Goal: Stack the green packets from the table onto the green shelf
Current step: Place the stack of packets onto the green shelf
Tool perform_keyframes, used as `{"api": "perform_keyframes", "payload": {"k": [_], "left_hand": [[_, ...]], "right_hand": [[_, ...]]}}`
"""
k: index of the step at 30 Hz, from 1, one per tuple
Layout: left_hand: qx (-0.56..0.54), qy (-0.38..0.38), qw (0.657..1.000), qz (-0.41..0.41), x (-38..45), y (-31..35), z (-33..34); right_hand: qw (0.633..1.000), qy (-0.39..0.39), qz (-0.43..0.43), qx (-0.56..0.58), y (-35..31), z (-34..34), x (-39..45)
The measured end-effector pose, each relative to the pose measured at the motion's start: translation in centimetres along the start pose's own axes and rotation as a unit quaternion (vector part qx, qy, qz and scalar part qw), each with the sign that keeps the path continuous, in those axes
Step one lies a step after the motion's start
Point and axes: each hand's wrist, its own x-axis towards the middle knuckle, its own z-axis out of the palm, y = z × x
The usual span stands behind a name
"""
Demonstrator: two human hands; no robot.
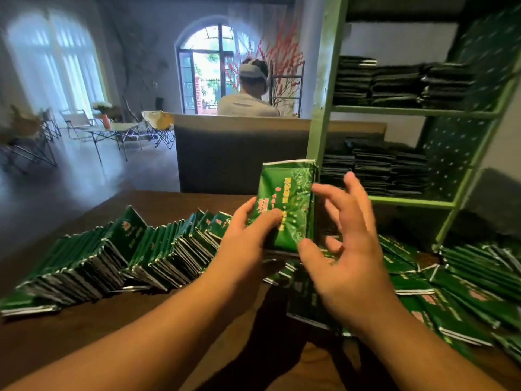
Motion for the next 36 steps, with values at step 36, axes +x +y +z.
{"api": "perform_keyframes", "payload": {"k": [36], "left_hand": [[0.030, -0.150, 0.988, 0.017, 6.4, 24.9, 15.8]], "right_hand": [[0.823, 0.202, -0.328, -0.418, -10.5, -17.5, 24.1]]}}
